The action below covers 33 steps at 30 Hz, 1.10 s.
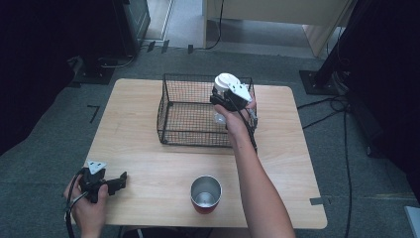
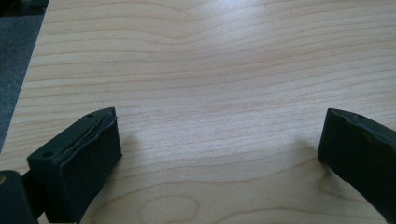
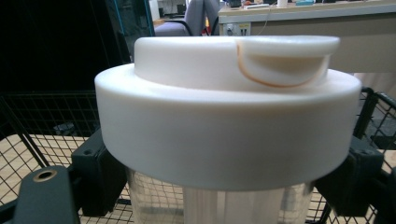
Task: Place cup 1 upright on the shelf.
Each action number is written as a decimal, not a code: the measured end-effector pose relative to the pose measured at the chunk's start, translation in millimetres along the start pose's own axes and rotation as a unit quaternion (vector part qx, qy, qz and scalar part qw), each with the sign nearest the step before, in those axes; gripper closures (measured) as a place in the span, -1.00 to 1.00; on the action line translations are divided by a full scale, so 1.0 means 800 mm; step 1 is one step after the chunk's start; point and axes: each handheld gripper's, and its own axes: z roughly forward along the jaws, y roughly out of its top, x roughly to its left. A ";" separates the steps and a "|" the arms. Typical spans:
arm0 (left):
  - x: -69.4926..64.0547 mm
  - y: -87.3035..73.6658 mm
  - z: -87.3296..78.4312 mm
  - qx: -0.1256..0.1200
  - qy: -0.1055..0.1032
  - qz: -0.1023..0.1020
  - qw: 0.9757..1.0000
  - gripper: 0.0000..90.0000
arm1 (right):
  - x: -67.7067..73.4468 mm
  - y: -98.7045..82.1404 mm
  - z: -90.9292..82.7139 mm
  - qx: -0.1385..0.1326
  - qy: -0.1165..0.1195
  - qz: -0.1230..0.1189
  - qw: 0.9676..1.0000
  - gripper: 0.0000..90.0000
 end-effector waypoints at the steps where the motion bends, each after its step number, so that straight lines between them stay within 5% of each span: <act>1: 0.000 0.000 0.000 0.000 0.000 0.000 1.000 -1.00 | 0.000 -0.001 0.001 0.000 0.000 0.001 1.000 -0.65; 11: 0.000 0.000 0.000 0.000 0.000 0.000 1.000 -1.00 | 0.005 -0.017 0.014 0.008 -0.023 -0.021 0.999 -0.66; 20: 0.000 0.000 0.000 0.000 0.000 0.000 1.000 -1.00 | 0.002 -0.026 0.011 0.018 -0.014 -0.009 1.000 -0.66; 23: 0.000 0.000 0.000 0.000 0.000 0.000 1.000 -1.00 | 0.002 -0.022 0.007 0.029 -0.005 0.017 0.999 -0.98; 26: 0.000 0.000 0.000 0.000 0.000 0.000 1.000 -1.00 | 0.004 -0.020 0.003 0.038 0.011 0.019 0.999 -1.00; 33: 0.000 0.000 0.000 0.000 0.000 0.000 1.000 -1.00 | 0.004 -0.011 -0.005 0.018 -0.010 0.018 1.000 -1.00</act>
